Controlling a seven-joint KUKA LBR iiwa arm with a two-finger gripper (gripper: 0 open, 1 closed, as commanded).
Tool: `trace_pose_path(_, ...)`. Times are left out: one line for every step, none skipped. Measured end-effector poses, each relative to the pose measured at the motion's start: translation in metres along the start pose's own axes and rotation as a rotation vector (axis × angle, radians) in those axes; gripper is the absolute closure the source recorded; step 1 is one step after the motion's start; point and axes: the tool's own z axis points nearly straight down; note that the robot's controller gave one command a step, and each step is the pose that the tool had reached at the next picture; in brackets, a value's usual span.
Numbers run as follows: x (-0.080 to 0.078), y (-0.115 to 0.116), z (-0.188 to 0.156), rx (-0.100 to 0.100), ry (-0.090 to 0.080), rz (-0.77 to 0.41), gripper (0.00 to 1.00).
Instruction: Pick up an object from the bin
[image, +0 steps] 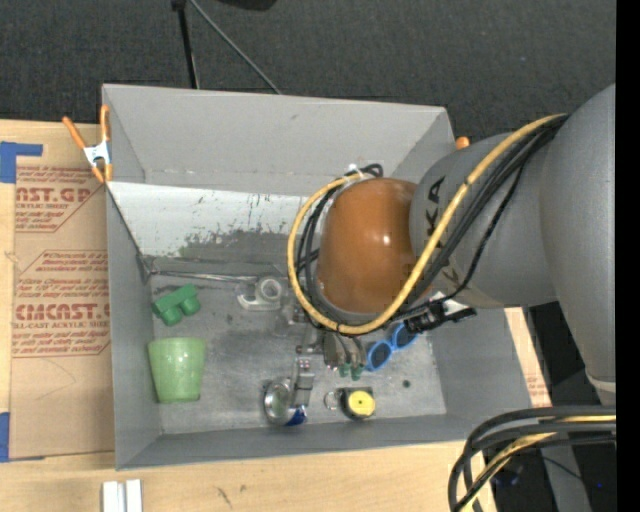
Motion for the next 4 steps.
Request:
trace_pose_path(0.002,-0.035,0.081,0.001,0.002,-0.144,0.0)
trace_pose_path(0.001,-0.033,0.08,-0.003,-0.007,-0.146,1.0)
trace_pose_path(0.001,-0.033,0.081,-0.003,-0.006,-0.145,0.0)
trace_pose_path(0.009,0.037,0.06,-0.007,-0.008,-0.067,0.0)
